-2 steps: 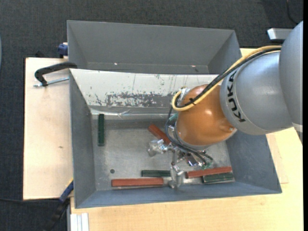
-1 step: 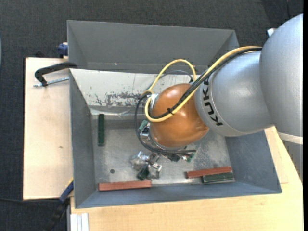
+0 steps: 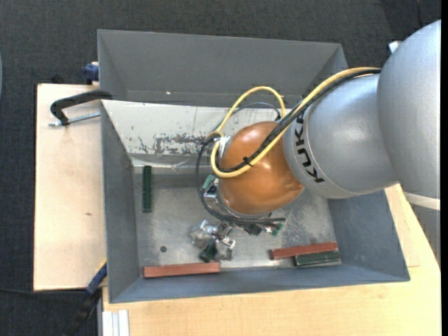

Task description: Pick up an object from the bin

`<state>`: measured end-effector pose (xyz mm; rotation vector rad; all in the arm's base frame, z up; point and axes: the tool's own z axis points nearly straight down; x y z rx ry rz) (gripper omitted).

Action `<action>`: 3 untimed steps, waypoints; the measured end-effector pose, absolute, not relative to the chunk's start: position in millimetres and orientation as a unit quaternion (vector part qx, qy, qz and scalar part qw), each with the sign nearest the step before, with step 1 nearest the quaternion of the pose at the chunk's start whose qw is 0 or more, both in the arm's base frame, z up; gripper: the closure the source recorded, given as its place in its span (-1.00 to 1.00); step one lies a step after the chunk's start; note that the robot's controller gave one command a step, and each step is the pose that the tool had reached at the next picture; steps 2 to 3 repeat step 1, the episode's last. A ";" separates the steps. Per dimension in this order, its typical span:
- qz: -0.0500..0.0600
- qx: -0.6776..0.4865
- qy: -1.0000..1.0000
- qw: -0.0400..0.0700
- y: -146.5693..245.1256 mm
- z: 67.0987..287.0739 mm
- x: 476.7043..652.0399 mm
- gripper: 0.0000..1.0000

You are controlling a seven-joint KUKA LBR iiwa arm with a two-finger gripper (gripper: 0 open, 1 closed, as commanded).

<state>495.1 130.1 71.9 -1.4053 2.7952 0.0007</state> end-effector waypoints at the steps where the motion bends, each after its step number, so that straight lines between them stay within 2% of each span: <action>1: 0.000 -0.435 0.900 0.005 144.1 236.7 502.6 1.00; 3: 0.000 -0.435 0.900 0.005 144.1 236.7 502.6 1.00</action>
Offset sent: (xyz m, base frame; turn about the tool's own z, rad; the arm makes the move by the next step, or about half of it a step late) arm 0.0000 0.0000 0.0000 0.0000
